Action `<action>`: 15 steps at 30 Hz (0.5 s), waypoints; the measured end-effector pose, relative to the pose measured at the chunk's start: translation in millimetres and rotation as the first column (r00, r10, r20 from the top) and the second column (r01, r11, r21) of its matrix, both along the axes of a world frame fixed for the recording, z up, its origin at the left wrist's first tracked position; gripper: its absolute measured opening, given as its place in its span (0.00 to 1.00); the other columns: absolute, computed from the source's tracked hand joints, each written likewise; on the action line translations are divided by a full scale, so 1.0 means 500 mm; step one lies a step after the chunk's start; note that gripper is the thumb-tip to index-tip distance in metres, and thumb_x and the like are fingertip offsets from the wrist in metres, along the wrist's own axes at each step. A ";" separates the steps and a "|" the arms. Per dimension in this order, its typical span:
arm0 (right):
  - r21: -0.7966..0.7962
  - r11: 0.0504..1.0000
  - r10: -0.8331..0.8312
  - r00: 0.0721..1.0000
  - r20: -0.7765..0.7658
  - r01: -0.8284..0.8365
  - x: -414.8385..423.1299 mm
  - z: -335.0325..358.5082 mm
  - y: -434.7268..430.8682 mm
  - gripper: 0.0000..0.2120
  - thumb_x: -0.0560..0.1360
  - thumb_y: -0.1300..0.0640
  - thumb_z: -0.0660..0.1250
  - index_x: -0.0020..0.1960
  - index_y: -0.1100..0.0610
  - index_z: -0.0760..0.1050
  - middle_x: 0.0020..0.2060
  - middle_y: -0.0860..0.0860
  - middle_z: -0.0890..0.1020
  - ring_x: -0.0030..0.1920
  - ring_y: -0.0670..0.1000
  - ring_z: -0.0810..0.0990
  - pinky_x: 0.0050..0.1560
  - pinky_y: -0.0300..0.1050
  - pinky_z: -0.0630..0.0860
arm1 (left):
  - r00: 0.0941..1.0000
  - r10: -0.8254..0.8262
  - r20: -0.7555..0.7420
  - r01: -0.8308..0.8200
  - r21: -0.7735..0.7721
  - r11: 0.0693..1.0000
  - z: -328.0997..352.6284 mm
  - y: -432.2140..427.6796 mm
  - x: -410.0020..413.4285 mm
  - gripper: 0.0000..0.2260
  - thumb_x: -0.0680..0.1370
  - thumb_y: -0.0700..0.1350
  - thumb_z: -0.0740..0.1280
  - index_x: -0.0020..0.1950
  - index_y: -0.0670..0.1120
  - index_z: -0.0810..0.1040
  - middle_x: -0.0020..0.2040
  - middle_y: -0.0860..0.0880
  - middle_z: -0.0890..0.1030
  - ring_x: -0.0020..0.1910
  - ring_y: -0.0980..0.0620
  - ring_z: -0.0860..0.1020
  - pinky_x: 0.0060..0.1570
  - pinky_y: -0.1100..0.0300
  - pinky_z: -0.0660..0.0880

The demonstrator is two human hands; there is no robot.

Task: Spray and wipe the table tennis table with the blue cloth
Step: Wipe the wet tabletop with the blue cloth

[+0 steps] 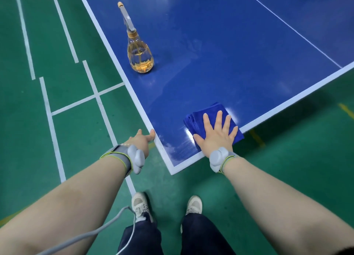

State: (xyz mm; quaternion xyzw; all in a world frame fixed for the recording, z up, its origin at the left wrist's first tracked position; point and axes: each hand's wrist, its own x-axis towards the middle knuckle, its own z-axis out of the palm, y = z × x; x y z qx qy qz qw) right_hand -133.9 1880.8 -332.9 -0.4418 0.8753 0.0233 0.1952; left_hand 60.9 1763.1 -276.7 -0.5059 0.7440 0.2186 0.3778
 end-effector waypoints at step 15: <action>0.023 0.960 -0.281 0.957 0.068 0.280 0.316 0.001 -0.094 0.40 0.77 0.32 0.52 0.79 0.44 0.35 0.77 0.57 0.31 0.75 0.64 0.29 0.70 0.72 0.34 | 0.924 -0.192 -0.332 0.205 0.003 0.979 -0.050 -0.123 0.148 0.30 0.79 0.39 0.59 0.76 0.60 0.55 0.79 0.49 0.49 0.74 0.47 0.63 0.68 0.57 0.66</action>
